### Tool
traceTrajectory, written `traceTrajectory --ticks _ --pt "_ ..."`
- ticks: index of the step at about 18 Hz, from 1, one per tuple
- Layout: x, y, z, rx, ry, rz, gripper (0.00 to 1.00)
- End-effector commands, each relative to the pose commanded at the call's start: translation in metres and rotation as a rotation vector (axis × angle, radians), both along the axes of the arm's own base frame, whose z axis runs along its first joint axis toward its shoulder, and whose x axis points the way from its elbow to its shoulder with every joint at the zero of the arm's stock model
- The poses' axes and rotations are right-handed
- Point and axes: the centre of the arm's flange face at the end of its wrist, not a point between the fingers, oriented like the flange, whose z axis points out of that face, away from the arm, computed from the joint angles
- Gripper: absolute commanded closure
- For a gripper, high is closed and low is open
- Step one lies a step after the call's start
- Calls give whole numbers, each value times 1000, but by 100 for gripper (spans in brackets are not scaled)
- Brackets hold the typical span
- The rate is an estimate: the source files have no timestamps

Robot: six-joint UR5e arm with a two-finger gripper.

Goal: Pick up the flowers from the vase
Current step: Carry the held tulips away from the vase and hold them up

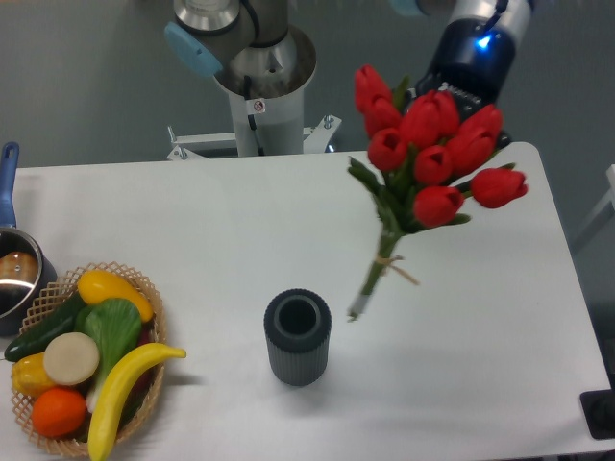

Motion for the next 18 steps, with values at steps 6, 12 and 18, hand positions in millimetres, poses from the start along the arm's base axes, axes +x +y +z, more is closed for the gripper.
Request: traceTrajectory --ticks 6,12,18 --pt "-20 -23 -41 -293 88 121 100" --pt "-25 -47 -65 -607 71 237 100" --pt "-53 -53 -63 -828 15 212 100"
